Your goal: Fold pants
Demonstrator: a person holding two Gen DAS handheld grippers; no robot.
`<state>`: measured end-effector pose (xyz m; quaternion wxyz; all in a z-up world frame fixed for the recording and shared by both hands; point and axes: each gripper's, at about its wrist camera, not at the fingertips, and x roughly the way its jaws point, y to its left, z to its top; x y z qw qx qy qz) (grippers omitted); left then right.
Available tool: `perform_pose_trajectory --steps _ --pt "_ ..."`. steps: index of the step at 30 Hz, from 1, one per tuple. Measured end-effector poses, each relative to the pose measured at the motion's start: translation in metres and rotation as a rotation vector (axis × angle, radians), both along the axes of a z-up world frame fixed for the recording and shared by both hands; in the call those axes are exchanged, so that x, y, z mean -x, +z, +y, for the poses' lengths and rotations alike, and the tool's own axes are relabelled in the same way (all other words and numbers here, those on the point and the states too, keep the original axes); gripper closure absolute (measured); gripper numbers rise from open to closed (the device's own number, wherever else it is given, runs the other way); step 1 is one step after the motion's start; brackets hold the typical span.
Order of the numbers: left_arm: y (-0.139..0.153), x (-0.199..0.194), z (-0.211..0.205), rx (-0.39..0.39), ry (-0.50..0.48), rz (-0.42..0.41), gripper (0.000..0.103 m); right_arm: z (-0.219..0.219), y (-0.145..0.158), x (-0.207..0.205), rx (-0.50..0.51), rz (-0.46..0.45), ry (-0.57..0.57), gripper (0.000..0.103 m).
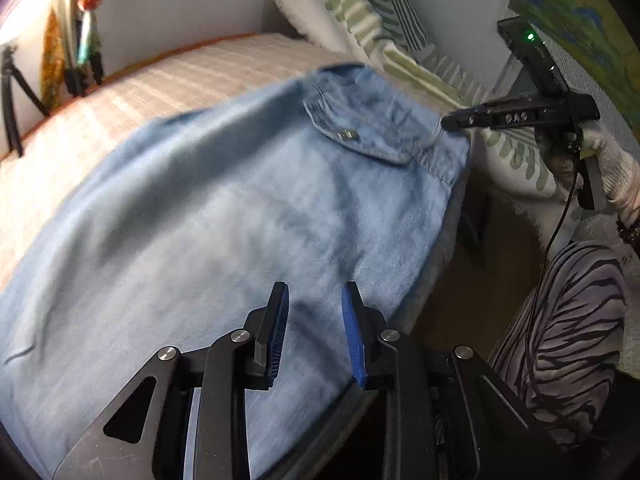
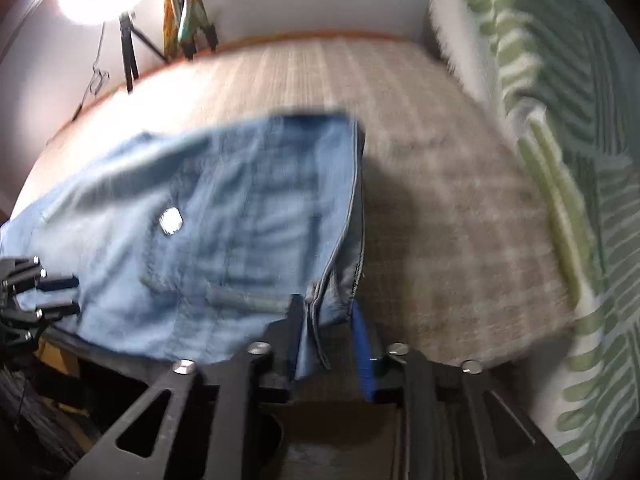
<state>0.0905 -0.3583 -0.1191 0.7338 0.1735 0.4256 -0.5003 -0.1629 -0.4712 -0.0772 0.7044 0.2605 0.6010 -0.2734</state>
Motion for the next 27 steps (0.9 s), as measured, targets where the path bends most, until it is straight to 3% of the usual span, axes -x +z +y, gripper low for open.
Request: perform_pose_trajectory --steps 5,9,13,16,20,23,25,26,27 --pt "0.02 -0.002 0.032 0.014 0.044 -0.08 0.078 -0.01 0.042 -0.041 0.027 -0.206 0.056 0.063" --pt "0.012 -0.002 0.051 -0.006 0.08 -0.067 0.078 -0.024 0.021 -0.111 -0.105 -0.317 0.131 0.061" --pt "-0.001 -0.001 0.065 -0.04 0.105 -0.058 0.078 -0.026 -0.027 -0.178 -0.264 -0.346 0.165 0.058" --pt "-0.007 -0.004 0.078 -0.041 0.138 -0.028 0.078 -0.017 -0.064 -0.218 -0.303 -0.295 0.213 0.058" --pt "-0.01 -0.004 0.085 -0.038 0.154 -0.024 0.078 -0.01 -0.1 -0.247 -0.383 -0.25 0.239 0.057" --pt "-0.01 -0.004 0.085 -0.035 0.163 -0.022 0.078 -0.002 -0.109 -0.253 -0.416 -0.247 0.254 0.056" --pt "-0.009 -0.004 0.086 -0.03 0.169 -0.019 0.078 0.005 -0.11 -0.256 -0.431 -0.257 0.274 0.072" --pt "-0.009 -0.003 0.087 -0.027 0.173 -0.021 0.078 0.01 -0.107 -0.258 -0.405 -0.251 0.298 0.088" --pt "-0.01 -0.002 0.086 -0.025 0.176 -0.023 0.078 0.014 -0.103 -0.259 -0.366 -0.241 0.325 0.093"
